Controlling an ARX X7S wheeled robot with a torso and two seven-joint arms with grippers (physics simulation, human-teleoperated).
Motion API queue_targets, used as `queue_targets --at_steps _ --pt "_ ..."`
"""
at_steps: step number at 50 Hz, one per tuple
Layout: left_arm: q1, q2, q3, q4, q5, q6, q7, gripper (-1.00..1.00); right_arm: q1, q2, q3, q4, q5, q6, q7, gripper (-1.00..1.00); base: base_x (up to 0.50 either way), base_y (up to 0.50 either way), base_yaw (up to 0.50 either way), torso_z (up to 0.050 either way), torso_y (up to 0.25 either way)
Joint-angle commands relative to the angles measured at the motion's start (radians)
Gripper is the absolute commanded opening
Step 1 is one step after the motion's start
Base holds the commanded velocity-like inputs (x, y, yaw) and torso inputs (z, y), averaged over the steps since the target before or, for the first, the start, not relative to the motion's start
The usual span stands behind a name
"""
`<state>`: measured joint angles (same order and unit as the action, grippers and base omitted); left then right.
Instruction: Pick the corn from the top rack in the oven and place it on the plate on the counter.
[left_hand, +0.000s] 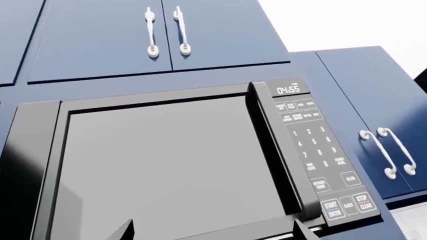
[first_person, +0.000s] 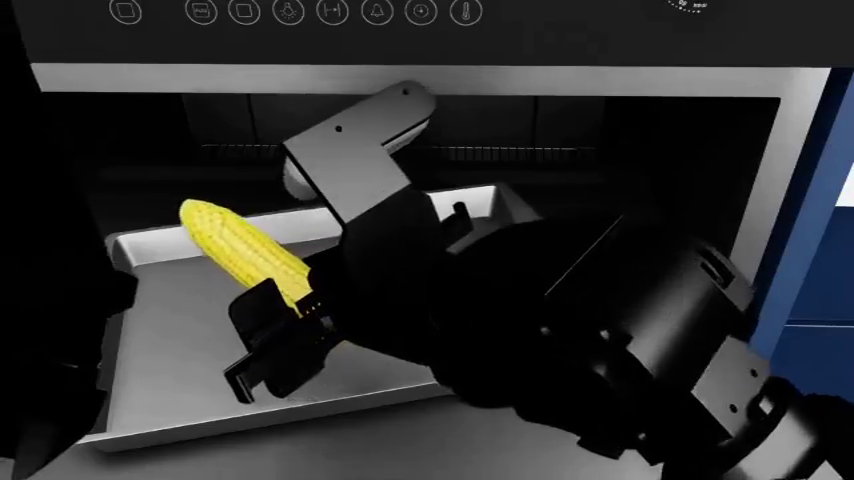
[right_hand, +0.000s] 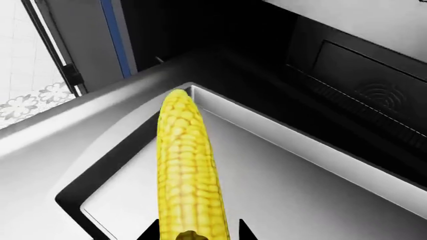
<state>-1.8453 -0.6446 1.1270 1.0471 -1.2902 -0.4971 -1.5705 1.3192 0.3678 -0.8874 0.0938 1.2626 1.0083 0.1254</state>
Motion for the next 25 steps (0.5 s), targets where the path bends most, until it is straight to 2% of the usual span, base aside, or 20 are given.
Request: queue_targets --at_steps 1,10,25 --pt "0.006 0.0 0.025 0.0 0.02 0.016 0.0 1.0 -0.04 0.039 0.054 -0.061 0.035 -0.032 0.022 -1.0 0.0 0.0 0.0 0.0 0.0" --pt "0.005 -0.003 0.044 0.0 0.03 0.027 0.0 1.0 -0.099 0.086 0.121 -0.225 0.125 -0.061 0.089 -1.0 0.0 0.0 0.0 0.0 0.0" --pt "-0.001 -0.003 0.05 0.0 0.031 0.033 0.0 1.0 -0.132 0.13 0.201 -0.362 0.238 -0.093 0.174 -1.0 0.0 0.0 0.0 0.0 0.0"
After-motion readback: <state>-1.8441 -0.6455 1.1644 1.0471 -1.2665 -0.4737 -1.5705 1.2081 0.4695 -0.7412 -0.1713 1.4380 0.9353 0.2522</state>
